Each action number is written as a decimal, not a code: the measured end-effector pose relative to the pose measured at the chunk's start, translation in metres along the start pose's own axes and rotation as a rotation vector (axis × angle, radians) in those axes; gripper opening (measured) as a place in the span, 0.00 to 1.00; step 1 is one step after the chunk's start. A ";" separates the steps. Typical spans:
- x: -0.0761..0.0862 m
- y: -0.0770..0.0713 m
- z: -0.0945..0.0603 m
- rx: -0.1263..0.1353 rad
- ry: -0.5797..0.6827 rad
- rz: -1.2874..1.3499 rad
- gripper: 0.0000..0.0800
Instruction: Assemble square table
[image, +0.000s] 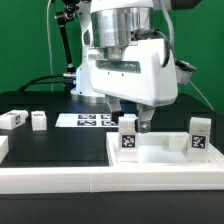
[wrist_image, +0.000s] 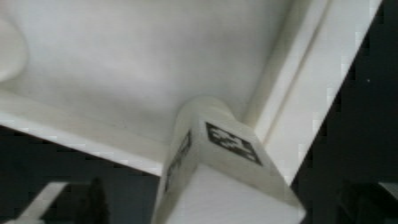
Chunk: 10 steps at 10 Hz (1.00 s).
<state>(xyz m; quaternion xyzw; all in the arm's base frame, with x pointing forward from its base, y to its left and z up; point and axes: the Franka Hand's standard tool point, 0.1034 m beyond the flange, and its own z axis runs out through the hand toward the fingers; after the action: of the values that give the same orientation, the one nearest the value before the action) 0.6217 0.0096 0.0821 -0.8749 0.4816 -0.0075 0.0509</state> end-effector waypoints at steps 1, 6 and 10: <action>-0.004 -0.002 0.000 0.001 -0.002 -0.102 0.81; 0.002 0.001 0.001 0.003 0.005 -0.515 0.81; 0.004 0.002 0.001 -0.021 0.023 -0.796 0.81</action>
Offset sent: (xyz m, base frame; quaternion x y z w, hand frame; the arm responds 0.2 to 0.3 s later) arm -0.0011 0.0028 0.0030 0.0142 -0.0065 -0.1705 0.9852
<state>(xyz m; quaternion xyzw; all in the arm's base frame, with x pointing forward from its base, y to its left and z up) 0.6225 0.0055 0.0812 -0.9935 0.1054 -0.0314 0.0299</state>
